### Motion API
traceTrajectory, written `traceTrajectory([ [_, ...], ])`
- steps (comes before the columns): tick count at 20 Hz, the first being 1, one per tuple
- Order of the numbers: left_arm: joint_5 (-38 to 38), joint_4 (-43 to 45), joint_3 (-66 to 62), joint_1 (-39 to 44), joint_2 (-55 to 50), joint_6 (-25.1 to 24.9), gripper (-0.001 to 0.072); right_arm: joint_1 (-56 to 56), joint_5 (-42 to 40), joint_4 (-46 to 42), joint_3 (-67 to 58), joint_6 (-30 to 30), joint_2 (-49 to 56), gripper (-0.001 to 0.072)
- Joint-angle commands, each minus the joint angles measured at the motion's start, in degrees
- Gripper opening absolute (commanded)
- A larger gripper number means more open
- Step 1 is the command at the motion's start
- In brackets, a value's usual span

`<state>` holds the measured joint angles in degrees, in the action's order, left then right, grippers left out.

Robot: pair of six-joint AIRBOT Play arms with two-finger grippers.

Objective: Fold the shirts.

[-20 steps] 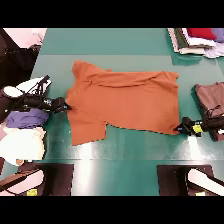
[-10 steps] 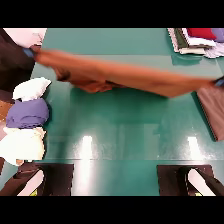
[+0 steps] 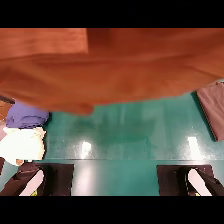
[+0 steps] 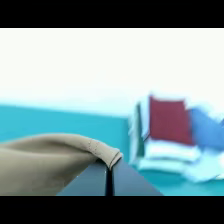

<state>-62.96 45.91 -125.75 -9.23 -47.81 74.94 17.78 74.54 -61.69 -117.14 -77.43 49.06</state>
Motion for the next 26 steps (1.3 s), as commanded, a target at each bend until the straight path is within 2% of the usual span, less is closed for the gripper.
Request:
traceTrajectory([
  [1, -2.38, 0.66, -4.07, 0.02, -0.26, 2.93, 0.0023, -0.07, 1.84, -5.66, -5.07, -1.25, -0.11, 0.0014],
  [4, -4.83, 0.59, 5.77, 0.02, -0.28, 3.1, 0.0024, -0.15, 2.34, -5.18, 3.13, -1.2, -0.2, 0.0014],
  [8, -8.09, 0.55, 26.51, 0.04, -2.05, 2.89, 0.0024, -3.37, 9.16, -5.6, 12.2, -0.79, 6.64, 0.0014],
  [12, -7.52, 0.37, 44.5, 0.31, -8.44, -1.25, 0.0024, -10.25, 10.95, -10.19, 21.44, -0.28, 17.55, 0.0014],
  [14, -4.63, 0.37, 50.01, 0.31, -13.57, -4.17, 0.0024, -12.61, 10.75, -12.07, 24.81, -0.31, 23.67, 0.0014],
  [17, 2.12, -0.66, 51.71, 0.33, -23.17, -6.14, 0.0024, -13.51, 8.13, -11.85, 26.47, -0.5, 32.76, 0.0014],
  [20, 11.1, -7.91, 51.63, 0.61, -31.41, -12.44, 0.0024, -13.51, 3.5, -11.74, 23.34, -1.16, 41.07, 0.0014],
  [22, 17.07, -10.91, 49.57, 0.94, -36.33, -13.92, 0.0024, -13.51, 0.98, -10.97, 19.02, -1.14, 45.72, 0.0014],
  [26, 18.03, -11.21, 41.42, 2.64, -44.13, -15.43, 0.0024, -13.51, -1.68, -9.2, 10.29, -3.23, 52.0, 0.0014],
])
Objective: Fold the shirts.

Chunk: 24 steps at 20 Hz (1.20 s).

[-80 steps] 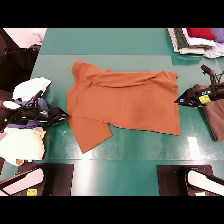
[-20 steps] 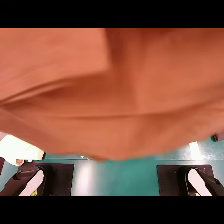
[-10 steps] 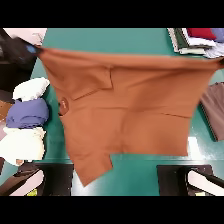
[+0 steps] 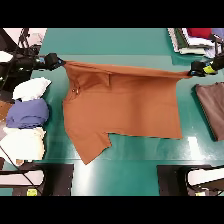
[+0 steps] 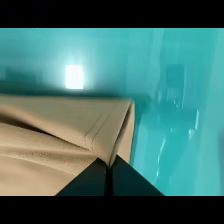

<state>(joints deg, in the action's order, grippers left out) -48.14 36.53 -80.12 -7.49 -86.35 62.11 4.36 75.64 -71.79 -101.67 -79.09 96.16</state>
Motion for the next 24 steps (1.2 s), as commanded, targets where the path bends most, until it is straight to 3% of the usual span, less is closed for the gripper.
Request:
traceTrajectory([
  [1, 2.69, -1.62, -5.46, 0.96, -6.4, -2.6, 0.0024, -0.09, -2.36, 0.85, -6.6, -1.57, 5.7, 0.0014],
  [4, -1.16, -0.63, -6.29, 0.35, -6.05, -2.51, 0.0024, -0.02, 0.87, 0.0, -6.84, -1.75, 6.03, 0.0013],
  [6, -7.82, 1.27, -6.29, 0.07, -5.84, -2.51, 0.0024, -0.02, 4.55, -0.22, -5.03, -2.03, 5.31, 0.0014],
  [9, -16.26, 9.9, -4.94, 0.87, -5.86, -1.79, 0.0024, -0.2, 3.32, -0.35, 4.11, -2.43, 1.33, 0.0013],
  [15, -14.78, 13.33, 3.28, 1.38, -5.86, -0.59, 0.0024, -0.2, -3.76, -0.15, 22.97, -2.99, -5.7, 0.0013],
  [21, -17.07, 17.64, 4.11, 1.38, -5.88, 0.35, 0.0028, -0.31, -7.02, 4.24, 31.56, -2.93, -9.01, 0.0018],
  [22, -17.64, 17.79, 4.11, 1.38, -5.86, 1.6, 0.0236, -0.31, -6.47, 4.35, 31.56, -2.93, -8.98, 0.0037],
  [23, -17.84, 18.01, 4.11, 1.38, -5.86, 3.13, 0.0487, -0.31, -6.14, 4.39, 31.54, -2.95, -8.98, 0.0186],
  [24, -18.23, 18.45, 3.93, 1.22, -5.86, 4.35, 0.0496, -0.31, -5.46, 4.74, 31.34, -2.93, -8.98, 0.0341],
])
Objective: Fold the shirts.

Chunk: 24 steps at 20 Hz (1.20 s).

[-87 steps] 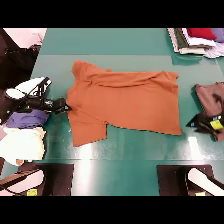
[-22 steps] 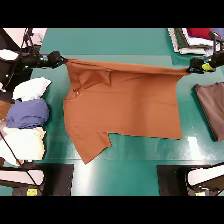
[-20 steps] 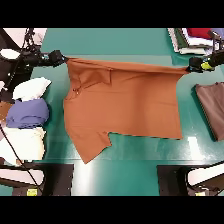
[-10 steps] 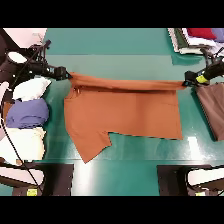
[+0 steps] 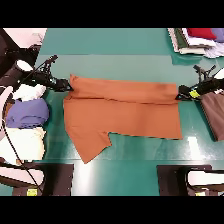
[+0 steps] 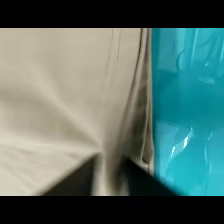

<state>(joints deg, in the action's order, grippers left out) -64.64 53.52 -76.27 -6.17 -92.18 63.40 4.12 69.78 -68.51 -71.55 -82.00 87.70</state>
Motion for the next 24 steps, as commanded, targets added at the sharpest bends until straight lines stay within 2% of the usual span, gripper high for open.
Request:
traceTrajectory([
  [1, -2.89, 2.54, -0.48, -0.39, 0.09, 4.7, 0.0496, 0.07, 2.01, 1.36, 0.59, -0.02, -0.52, 0.0369],
  [4, -9.38, 6.27, -1.11, -3.17, 3.52, 7.34, 0.0496, 1.92, 9.05, 0.98, -0.68, 1.64, -2.43, 0.0368],
  [7, -13.22, 9.88, 6.45, -5.66, 12.07, 8.94, 0.0496, 5.51, 9.77, 1.07, 4.52, 2.19, -9.64, 0.0368],
  [9, -12.22, 10.34, 16.17, -5.88, 19.39, 10.93, 0.0496, 7.74, 9.7, 1.27, 8.79, 3.1, -14.32, 0.0401],
  [10, -11.78, 9.88, 21.66, -5.7, 22.99, 12.24, 0.0496, 8.83, 9.7, 1.6, 10.62, 3.67, -16.13, 0.0461],
  [13, -10.03, 5.29, 35.76, -5.7, 30.45, 13.11, 0.0496, 10.67, 9.64, 1.57, 14.34, 4.74, -19.65, 0.0466],
  [16, -7.93, 1.86, 45.64, -5.46, 33.92, 11.98, 0.0496, 10.43, 9.68, 1.6, 15.34, 5.09, -20.7, 0.0465],
  [24, -1.95, -5.64, 52.3, -5.46, 34.07, 8.98, 0.0496, 7.06, 8.87, 1.55, 15.34, 5.16, -20.7, 0.0465],
])
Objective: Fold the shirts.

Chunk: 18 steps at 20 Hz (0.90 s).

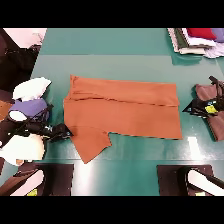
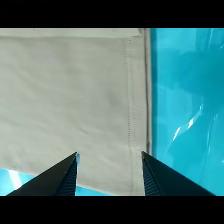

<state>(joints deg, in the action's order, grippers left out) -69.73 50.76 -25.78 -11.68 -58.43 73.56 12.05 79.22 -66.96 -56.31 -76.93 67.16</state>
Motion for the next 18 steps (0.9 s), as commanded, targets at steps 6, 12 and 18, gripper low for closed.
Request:
traceTrajectory([
  [6, 5.66, -6.56, 2.78, 0.04, 0.33, -3.52, 0.0236, -0.76, 0.24, 0.0, 0.11, 0.07, -0.15, 0.0465],
  [12, 4.7, -7.65, 2.05, 0.04, 0.35, -5.55, 0.0023, -0.61, 4.85, -1.11, 2.19, 0.87, -1.14, 0.0466],
  [18, 1.79, -7.69, -4.5, 0.04, 0.39, -8.02, 0.0023, 11.93, 3.37, -2.58, 16.94, 3.63, -4.79, 0.0466],
])
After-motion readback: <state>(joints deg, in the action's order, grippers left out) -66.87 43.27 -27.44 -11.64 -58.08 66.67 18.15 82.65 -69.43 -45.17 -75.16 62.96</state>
